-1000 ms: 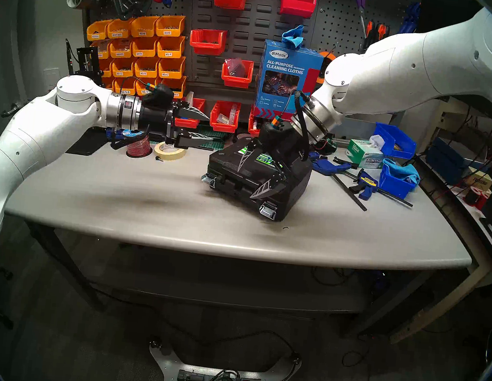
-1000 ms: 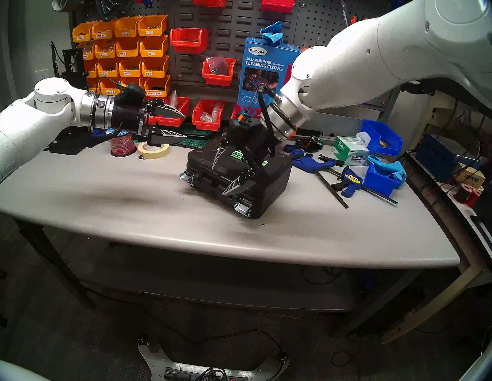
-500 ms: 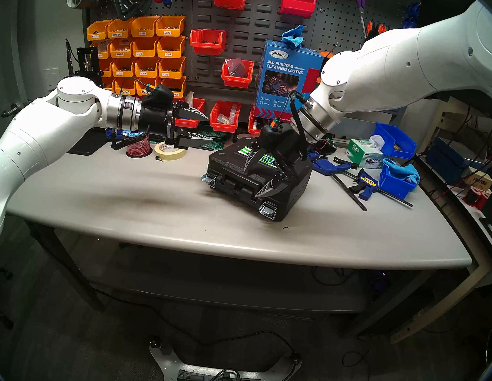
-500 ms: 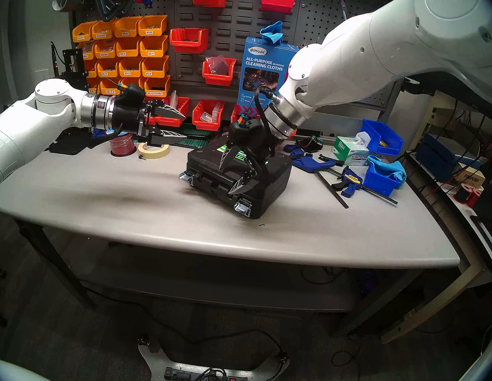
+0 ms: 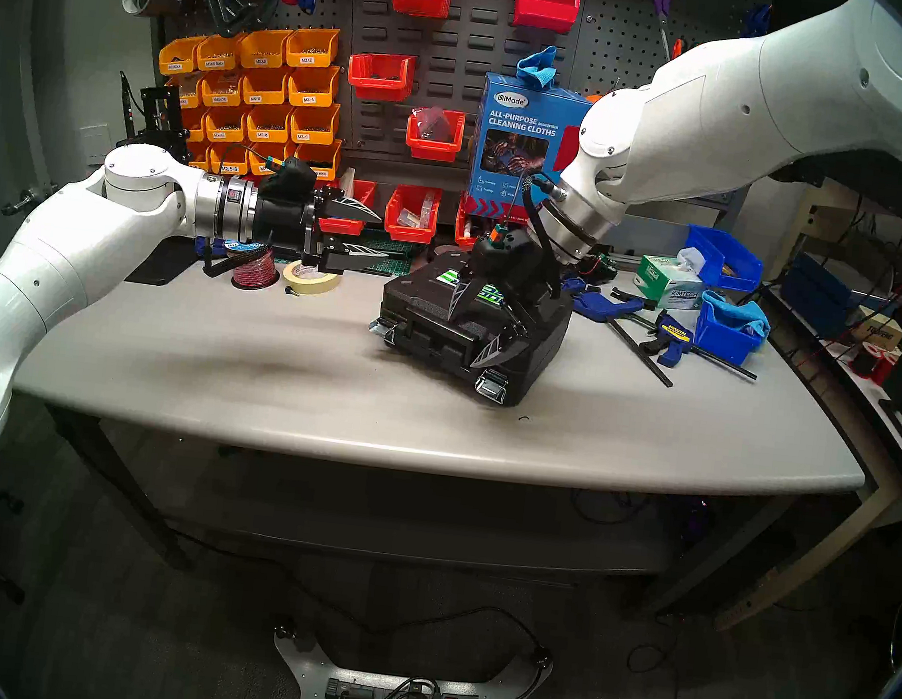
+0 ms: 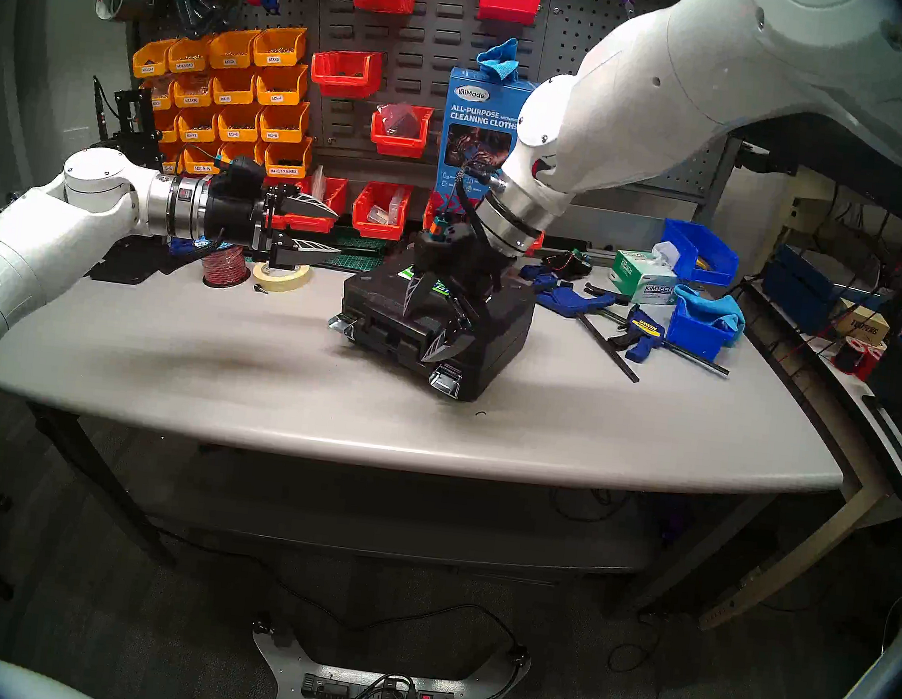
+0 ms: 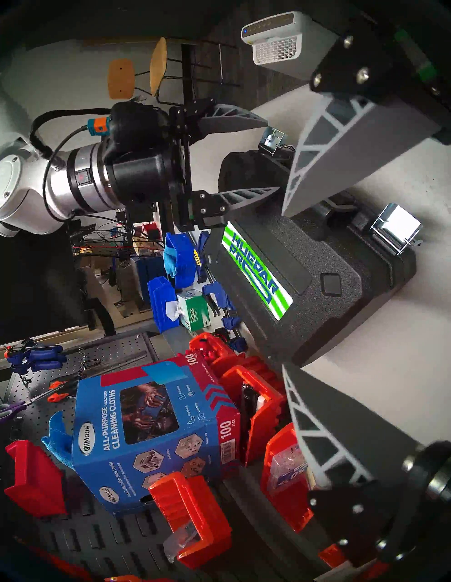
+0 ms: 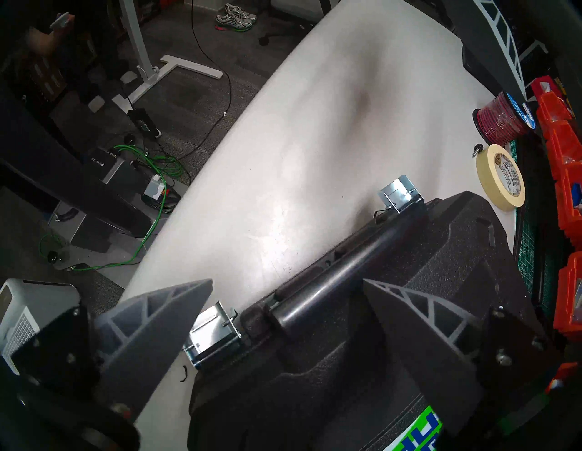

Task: Open the tool box

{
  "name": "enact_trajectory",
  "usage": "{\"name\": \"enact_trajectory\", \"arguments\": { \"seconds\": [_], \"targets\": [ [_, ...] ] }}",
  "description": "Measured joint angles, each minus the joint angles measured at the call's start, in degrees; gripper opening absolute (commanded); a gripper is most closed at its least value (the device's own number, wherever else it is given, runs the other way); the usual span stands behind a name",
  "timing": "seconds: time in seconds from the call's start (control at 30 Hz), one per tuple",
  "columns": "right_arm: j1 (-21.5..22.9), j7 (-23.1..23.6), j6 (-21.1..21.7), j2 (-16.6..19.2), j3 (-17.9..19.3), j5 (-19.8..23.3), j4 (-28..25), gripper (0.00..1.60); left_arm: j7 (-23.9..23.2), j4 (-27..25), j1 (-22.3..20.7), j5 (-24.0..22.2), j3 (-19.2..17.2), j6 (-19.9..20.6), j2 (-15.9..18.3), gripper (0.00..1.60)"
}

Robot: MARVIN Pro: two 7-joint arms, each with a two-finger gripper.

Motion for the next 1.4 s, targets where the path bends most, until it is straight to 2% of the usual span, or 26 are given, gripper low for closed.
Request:
{"name": "enact_trajectory", "arguments": {
  "seconds": [0.73, 1.4],
  "targets": [
    [1.5, -1.9, 1.1, -2.6, 2.3, 0.1, -0.6, 1.60, -0.1, 0.0, 1.4, -1.3, -0.4, -1.4, 1.9, 1.60],
    [3.0, -5.5, 2.3, -5.0, 0.1, -2.2, -2.4, 1.60, -0.3, 1.2, 1.5, -1.6, -0.3, -2.0, 2.1, 1.60]
  ]
}}
